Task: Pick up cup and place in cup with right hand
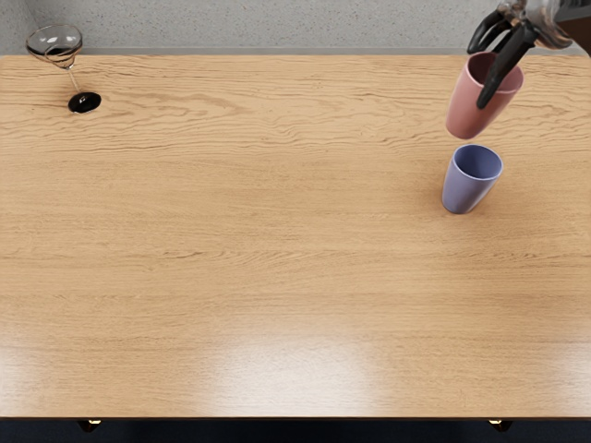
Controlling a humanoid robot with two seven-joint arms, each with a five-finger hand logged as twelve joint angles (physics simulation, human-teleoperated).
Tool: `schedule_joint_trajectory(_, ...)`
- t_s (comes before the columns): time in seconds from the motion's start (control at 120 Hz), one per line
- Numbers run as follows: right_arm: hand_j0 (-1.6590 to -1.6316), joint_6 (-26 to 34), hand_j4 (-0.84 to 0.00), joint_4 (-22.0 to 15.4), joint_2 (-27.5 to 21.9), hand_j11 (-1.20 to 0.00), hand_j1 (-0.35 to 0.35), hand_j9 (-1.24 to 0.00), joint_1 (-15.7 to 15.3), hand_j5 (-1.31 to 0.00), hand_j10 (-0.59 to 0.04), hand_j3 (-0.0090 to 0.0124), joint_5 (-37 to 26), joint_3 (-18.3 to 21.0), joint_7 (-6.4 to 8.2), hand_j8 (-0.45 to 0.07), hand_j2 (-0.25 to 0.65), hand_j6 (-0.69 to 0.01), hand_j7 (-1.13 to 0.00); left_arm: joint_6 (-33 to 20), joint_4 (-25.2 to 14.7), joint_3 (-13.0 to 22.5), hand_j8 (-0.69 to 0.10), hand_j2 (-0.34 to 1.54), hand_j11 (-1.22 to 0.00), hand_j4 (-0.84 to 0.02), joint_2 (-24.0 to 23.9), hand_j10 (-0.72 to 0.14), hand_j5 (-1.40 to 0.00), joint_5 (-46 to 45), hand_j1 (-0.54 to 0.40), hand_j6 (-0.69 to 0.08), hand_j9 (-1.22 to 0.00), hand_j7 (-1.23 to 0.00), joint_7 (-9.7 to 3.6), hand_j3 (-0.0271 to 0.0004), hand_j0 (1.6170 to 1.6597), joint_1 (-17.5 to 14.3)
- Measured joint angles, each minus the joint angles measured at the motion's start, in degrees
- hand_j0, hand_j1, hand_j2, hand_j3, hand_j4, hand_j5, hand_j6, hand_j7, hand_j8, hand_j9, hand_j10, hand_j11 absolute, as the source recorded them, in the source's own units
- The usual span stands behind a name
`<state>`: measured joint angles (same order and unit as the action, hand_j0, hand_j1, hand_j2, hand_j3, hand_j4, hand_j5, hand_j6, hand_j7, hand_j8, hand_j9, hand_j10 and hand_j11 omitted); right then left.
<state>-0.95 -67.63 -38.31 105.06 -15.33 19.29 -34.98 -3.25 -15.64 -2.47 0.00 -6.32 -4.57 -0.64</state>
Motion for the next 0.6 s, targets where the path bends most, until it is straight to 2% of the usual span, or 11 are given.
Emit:
schedule_joint_trajectory(0.133, -1.6566, -0.09, -0.798, 0.00, -0.27, -1.18, 0.153, -1.21, -0.92, -1.28, -0.213, -0.0005, -0.16, 0.61, 0.00, -0.124, 0.578, -0.352, -1.13, 0.00, 0.00, 0.00, -0.004, 0.00, 0.00, -0.004, 0.00, -0.004, 0.00, 0.00, 0.345, -0.004, 0.00, 0.00, 0.00, 0.0002, 1.6581, 0.02)
schedule_joint_trajectory(0.275, -1.6548, -0.01, -0.817, 0.02, -0.33, -1.16, 0.134, -1.20, -1.49, -1.25, -0.252, -0.0008, -0.17, 0.74, 0.01, -0.151, 0.563, -0.373, -1.13, 0.00, 0.00, 0.00, -0.004, 0.00, 0.00, -0.004, 0.00, -0.004, 0.00, 0.00, 0.345, -0.004, 0.00, 0.00, 0.00, 0.0002, 1.6581, 0.02)
schedule_joint_trajectory(0.333, -1.6547, -0.04, -0.821, 0.04, -0.39, -1.15, 0.143, -1.19, -1.93, -1.25, -0.258, -0.0006, -0.19, 0.78, -0.01, -0.153, 0.612, -0.405, -1.13, 0.00, 0.00, 0.01, -0.004, 0.00, 0.00, -0.004, 0.00, -0.004, 0.00, 0.00, 0.345, -0.004, 0.00, 0.00, 0.00, 0.0002, 1.6581, 0.02)
schedule_joint_trajectory(0.342, -1.6548, -0.01, -0.825, 0.04, -0.39, -1.15, 0.147, -1.19, -1.98, -1.24, -0.258, -0.0004, -0.22, 0.78, -0.01, -0.193, 0.611, -0.410, -1.13, 0.00, 0.00, 0.01, -0.004, 0.00, 0.00, -0.004, 0.00, -0.004, 0.00, 0.00, 0.345, -0.004, 0.00, 0.00, 0.00, 0.0002, 1.6581, 0.02)
schedule_joint_trajectory(0.375, -1.6553, -0.05, -0.828, 0.04, -0.42, -1.14, 0.159, -1.19, -2.14, -1.23, -0.245, -0.0002, -0.25, 0.79, -0.05, -0.224, 0.647, -0.441, -1.13, 0.00, 0.00, 0.00, -0.004, 0.00, 0.00, -0.004, 0.00, -0.004, 0.00, 0.00, 0.345, -0.004, 0.00, 0.00, 0.00, 0.0002, 1.6581, 0.02)
schedule_joint_trajectory(0.383, -1.6553, -0.05, -0.830, 0.04, -0.43, -1.14, 0.162, -1.19, -2.18, -1.23, -0.226, -0.0005, -0.25, 0.79, -0.06, -0.213, 0.653, -0.448, -1.13, 0.00, 0.00, 0.00, -0.004, 0.00, 0.00, -0.004, 0.00, -0.004, 0.00, 0.00, 0.345, -0.004, 0.00, 0.00, 0.00, 0.0002, 1.6581, 0.02)
schedule_joint_trajectory(0.4, -1.6551, -0.03, -0.833, 0.04, -0.44, -1.14, 0.154, -1.19, -2.29, -1.23, -0.268, -0.0003, -0.27, 0.80, -0.05, -0.196, 0.608, -0.439, -1.13, 0.00, 0.00, 0.00, -0.004, 0.00, 0.00, -0.004, 0.00, -0.004, 0.00, 0.00, 0.345, -0.004, 0.00, 0.00, 0.00, 0.0002, 1.6581, 0.02)
schedule_joint_trajectory(0.408, -1.6552, -0.02, -0.836, 0.05, -0.45, -1.14, 0.158, -1.18, -2.37, -1.22, -0.278, -0.0006, -0.30, 0.80, -0.05, -0.192, 0.635, -0.445, -1.13, 0.00, 0.00, 0.00, -0.004, 0.00, 0.00, -0.004, 0.00, -0.004, 0.00, 0.00, 0.345, -0.004, 0.00, 0.00, 0.00, 0.0002, 1.6581, 0.02)
schedule_joint_trajectory(0.475, -1.6562, -0.07, -0.842, 0.05, -0.55, -1.15, 0.139, -1.18, -2.86, -1.21, -0.275, 0.0014, -0.44, 0.84, -0.07, -0.203, 0.598, -0.437, -1.13, 0.00, 0.00, 0.01, -0.004, 0.00, 0.00, -0.004, 0.00, -0.004, 0.00, 0.00, 0.345, -0.004, 0.00, 0.00, 0.00, 0.0003, 1.6581, 0.02)
schedule_joint_trajectory(0.542, -1.6569, -0.13, -0.839, 0.02, -0.68, -1.15, 0.139, -1.19, -3.13, -1.22, -0.244, 0.0005, -0.42, 0.86, -0.07, -0.192, 0.594, -0.441, -1.13, 0.00, 0.00, 0.01, -0.004, 0.00, 0.00, -0.004, 0.00, -0.004, 0.00, 0.00, 0.345, -0.004, 0.00, 0.00, 0.00, 0.0003, 1.6581, 0.02)
schedule_joint_trajectory(0.6, -1.6572, -0.12, -0.840, 0.02, -0.74, -1.15, 0.142, -1.18, -3.26, -1.22, -0.266, 0.0005, -0.47, 0.85, -0.06, -0.185, 0.596, -0.434, -1.13, 0.00, 0.00, 0.00, -0.004, 0.00, 0.00, -0.004, 0.00, -0.004, 0.00, 0.00, 0.345, -0.004, 0.00, 0.00, 0.00, 0.0003, 1.6581, -0.02)
